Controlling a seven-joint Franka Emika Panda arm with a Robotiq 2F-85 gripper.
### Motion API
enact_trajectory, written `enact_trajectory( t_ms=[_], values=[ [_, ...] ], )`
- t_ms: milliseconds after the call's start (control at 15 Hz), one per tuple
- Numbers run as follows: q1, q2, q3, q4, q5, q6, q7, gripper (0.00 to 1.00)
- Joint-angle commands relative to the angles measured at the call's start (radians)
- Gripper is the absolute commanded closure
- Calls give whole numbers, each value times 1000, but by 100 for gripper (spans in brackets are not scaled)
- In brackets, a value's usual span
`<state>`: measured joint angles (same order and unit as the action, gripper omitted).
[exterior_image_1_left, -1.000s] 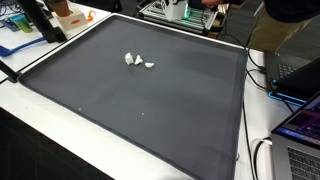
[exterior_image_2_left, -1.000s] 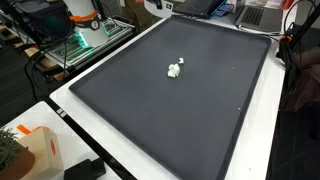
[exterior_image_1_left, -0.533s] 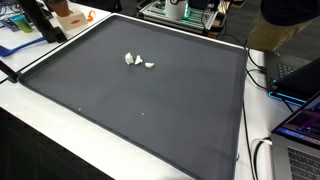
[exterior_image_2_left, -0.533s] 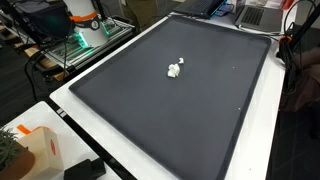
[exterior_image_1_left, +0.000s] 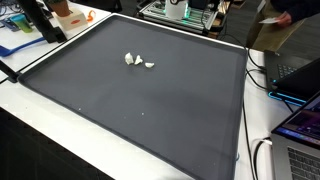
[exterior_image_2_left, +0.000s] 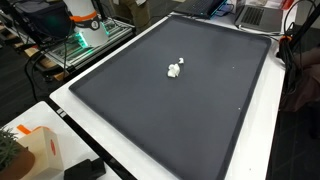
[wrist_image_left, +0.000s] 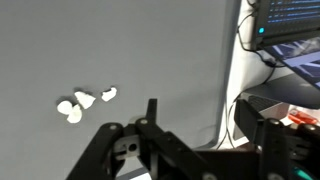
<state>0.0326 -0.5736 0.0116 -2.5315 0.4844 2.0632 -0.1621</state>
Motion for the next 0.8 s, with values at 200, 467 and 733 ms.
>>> enact_trajectory(
  t_ms=[200, 467, 733],
  values=[
    [-19, 48, 6, -205, -293, 365, -49, 0],
    [28, 185, 0, -241, -335, 714, -61, 0],
    [61, 339, 37, -246, -347, 1052, 31, 0]
  ],
)
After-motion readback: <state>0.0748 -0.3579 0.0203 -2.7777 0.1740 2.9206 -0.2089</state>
